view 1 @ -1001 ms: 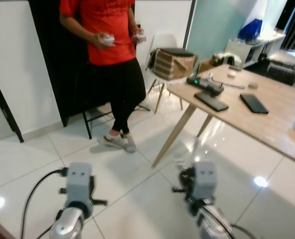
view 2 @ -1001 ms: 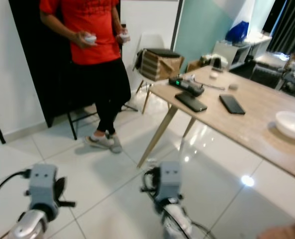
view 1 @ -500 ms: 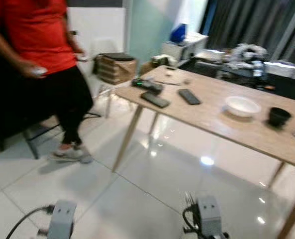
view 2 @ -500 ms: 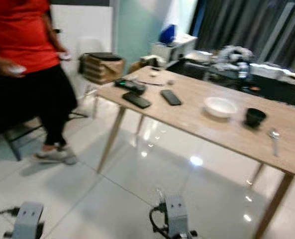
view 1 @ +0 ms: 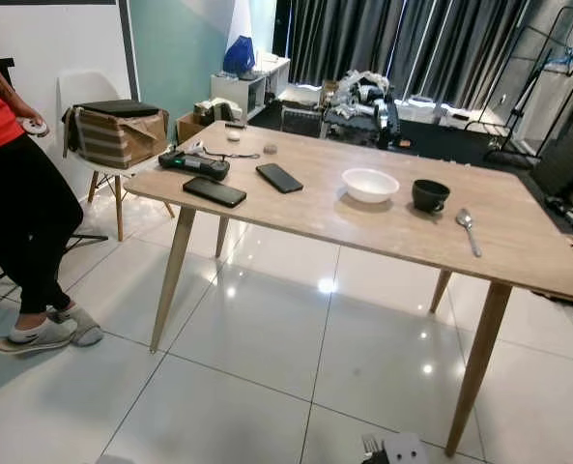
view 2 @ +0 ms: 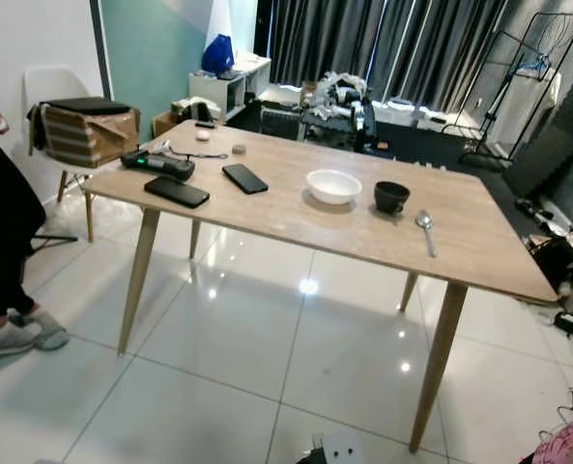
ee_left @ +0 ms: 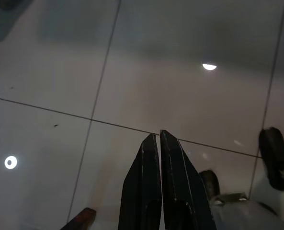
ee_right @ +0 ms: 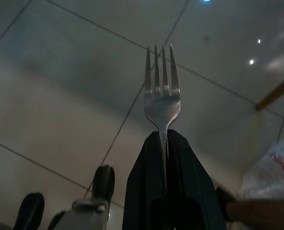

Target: Setting the table

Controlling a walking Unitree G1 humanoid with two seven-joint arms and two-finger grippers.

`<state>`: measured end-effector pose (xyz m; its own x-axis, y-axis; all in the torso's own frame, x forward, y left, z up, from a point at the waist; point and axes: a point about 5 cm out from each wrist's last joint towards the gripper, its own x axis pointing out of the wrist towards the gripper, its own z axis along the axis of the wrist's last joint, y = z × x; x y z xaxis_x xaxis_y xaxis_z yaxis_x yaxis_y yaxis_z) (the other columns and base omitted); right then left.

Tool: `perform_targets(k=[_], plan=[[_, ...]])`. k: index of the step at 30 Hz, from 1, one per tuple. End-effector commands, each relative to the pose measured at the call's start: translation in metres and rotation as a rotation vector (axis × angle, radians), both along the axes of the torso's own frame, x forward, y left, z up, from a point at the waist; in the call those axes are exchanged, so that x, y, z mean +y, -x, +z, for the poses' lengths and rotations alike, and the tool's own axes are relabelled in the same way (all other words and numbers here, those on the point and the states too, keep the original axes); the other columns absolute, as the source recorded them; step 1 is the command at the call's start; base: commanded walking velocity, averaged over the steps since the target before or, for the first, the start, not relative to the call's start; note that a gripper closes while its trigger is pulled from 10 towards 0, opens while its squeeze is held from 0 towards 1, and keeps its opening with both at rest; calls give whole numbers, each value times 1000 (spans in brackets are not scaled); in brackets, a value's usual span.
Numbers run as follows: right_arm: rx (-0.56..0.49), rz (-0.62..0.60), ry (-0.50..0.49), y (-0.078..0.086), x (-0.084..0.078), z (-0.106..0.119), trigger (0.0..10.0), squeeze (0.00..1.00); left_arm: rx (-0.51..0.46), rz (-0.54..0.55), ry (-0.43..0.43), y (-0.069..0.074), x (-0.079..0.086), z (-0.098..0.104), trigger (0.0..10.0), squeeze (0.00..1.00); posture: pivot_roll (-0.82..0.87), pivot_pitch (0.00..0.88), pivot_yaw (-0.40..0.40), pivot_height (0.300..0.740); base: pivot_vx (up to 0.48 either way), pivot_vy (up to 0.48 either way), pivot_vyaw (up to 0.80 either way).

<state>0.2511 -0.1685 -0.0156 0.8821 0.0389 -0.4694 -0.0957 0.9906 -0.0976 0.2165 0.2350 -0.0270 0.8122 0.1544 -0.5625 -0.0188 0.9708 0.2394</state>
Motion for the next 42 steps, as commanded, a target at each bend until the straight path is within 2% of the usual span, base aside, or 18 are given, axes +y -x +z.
perform_targets(k=[1,12,23,30,35,42], plan=[[-14,6,4,0,0,-1,10000,0,3,11,-7,2,1,-5,10000,0,41,101,5,740,465,0,0],[-39,11,-5,-4,1,0,10000,0,-19,15,-20,-3,3,-4,10000,0,42,97,8,740,469,0,0],[-28,-17,-7,-4,-1,-3,10000,0,-31,12,-23,-5,3,-5,10000,0,44,102,8,740,472,0,-800],[22,-167,9,-3,-19,-8,10000,0,-36,2,-27,-5,3,-5,10000,0,44,105,11,740,472,0,-429],[23,-292,-21,-6,-32,-6,10000,0,-40,-7,-28,-7,3,-5,10000,0,45,105,13,740,459,0,-791],[18,-376,-4,-9,-42,-2,10000,0,-40,-18,-15,-7,2,-5,10000,0,47,102,15,740,191,0,-108]])
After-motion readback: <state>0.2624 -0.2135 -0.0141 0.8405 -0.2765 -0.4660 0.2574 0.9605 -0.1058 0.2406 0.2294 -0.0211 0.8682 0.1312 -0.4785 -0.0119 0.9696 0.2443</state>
